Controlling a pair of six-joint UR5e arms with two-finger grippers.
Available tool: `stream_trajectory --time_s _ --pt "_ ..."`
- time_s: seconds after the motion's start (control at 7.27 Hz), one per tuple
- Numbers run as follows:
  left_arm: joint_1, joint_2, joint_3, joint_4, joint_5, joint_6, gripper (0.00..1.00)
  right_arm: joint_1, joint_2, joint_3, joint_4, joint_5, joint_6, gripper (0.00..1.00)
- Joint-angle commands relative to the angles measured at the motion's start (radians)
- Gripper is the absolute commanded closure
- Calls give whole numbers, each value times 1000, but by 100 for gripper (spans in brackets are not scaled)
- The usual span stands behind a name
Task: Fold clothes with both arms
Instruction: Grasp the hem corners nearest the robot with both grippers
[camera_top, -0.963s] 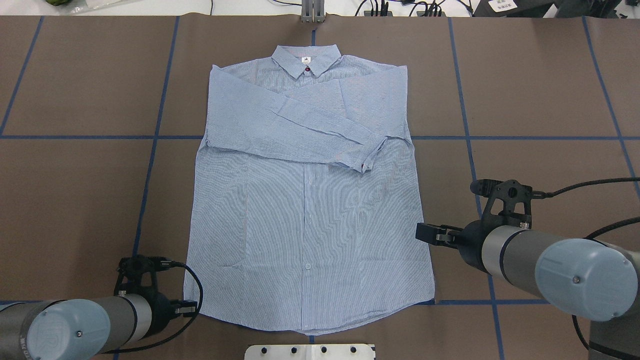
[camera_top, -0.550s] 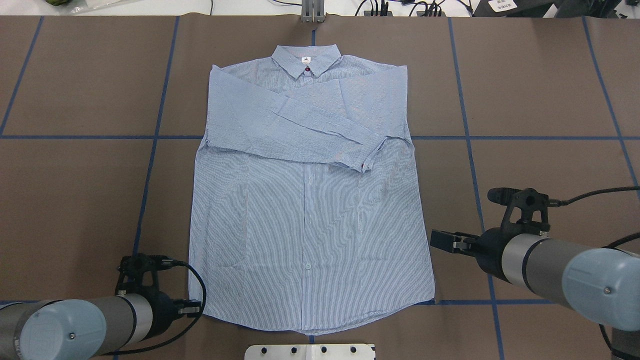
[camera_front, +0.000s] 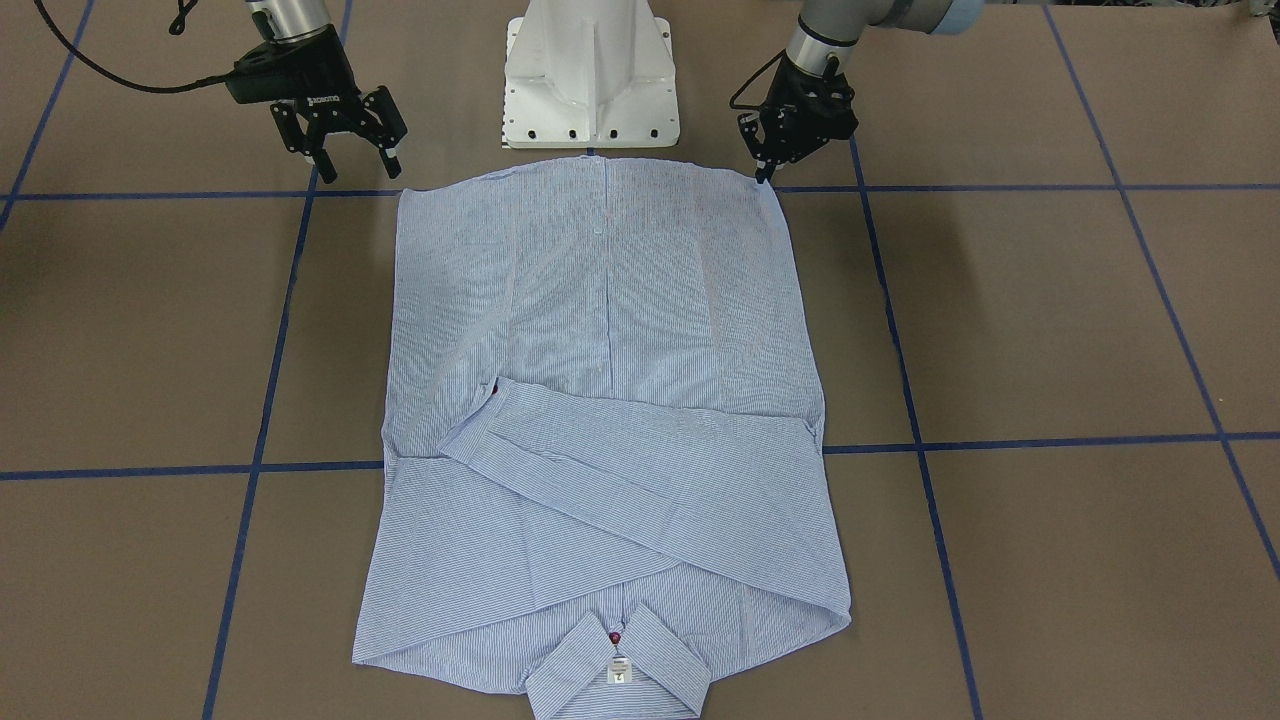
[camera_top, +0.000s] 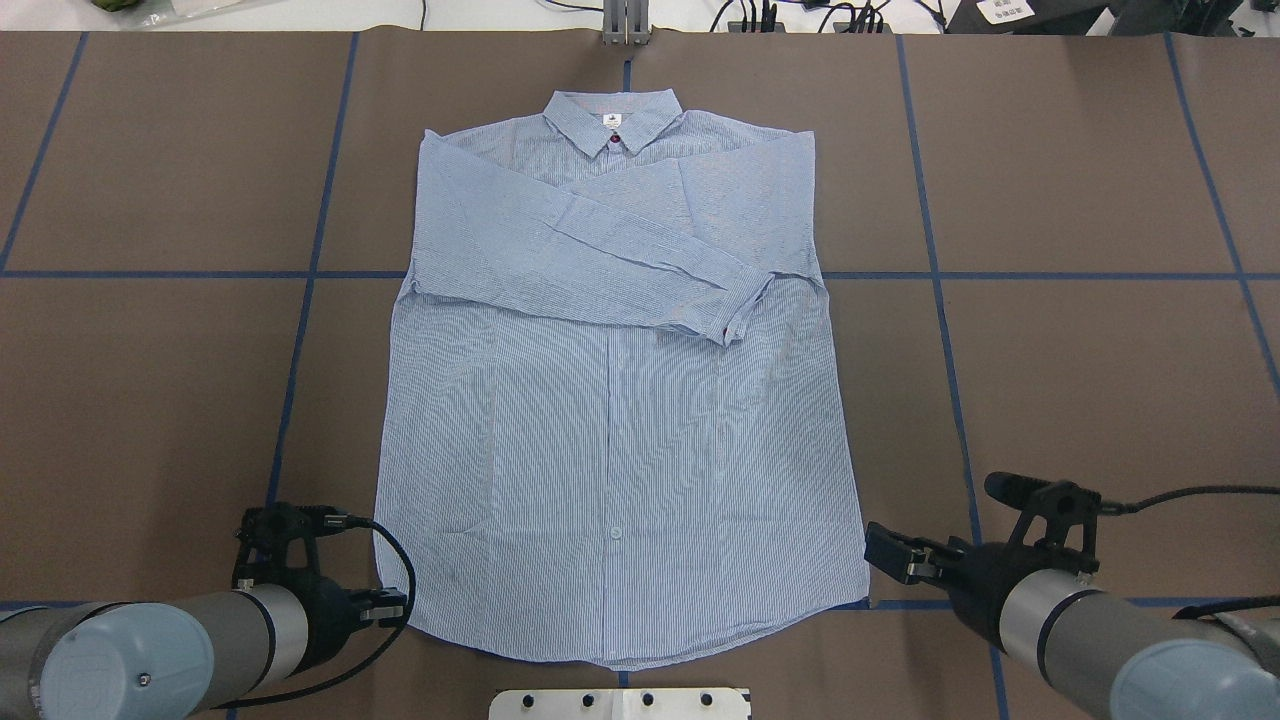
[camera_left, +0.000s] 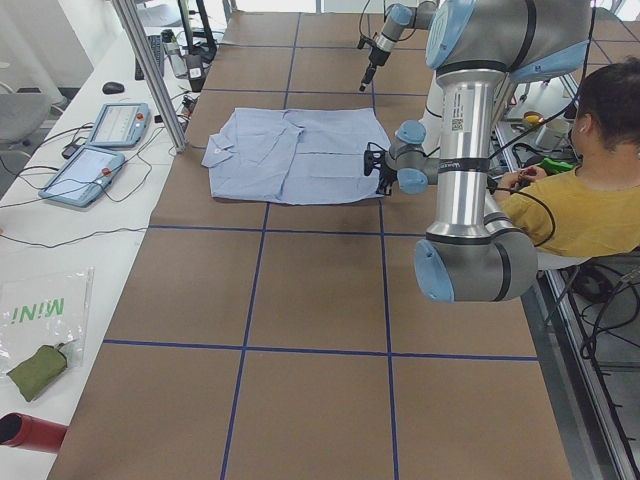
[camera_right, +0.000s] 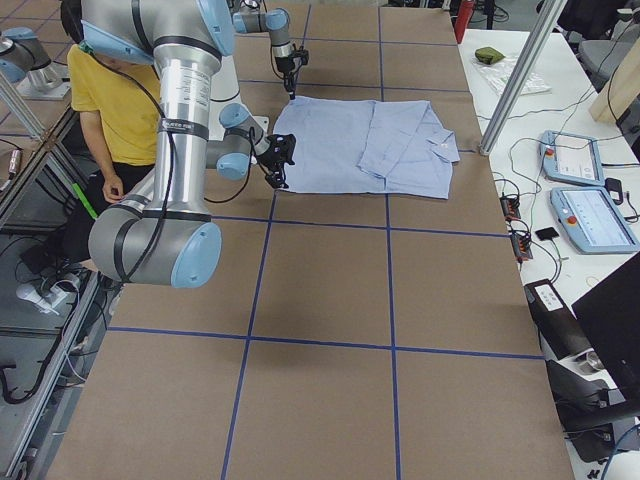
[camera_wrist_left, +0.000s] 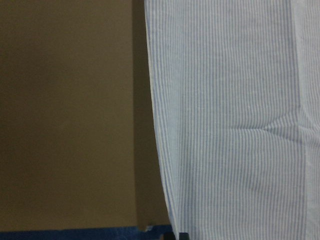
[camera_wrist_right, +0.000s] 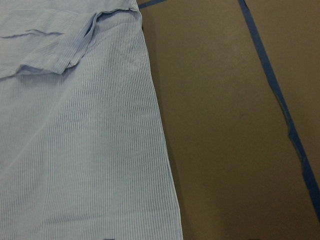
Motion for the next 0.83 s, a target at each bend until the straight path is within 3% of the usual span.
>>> stream_trajectory --time_s 0.0,0.41,0.69 --pt "0 1 -2 0 27 1 100 -73 10 -53 -29 -59 54 56" --pt "6 4 -12 0 63 1 100 -74 132 -99 -151 -60 57 59" --pt "6 4 -14 0 63 1 100 -80 137 -116 -163 -63 68 60"
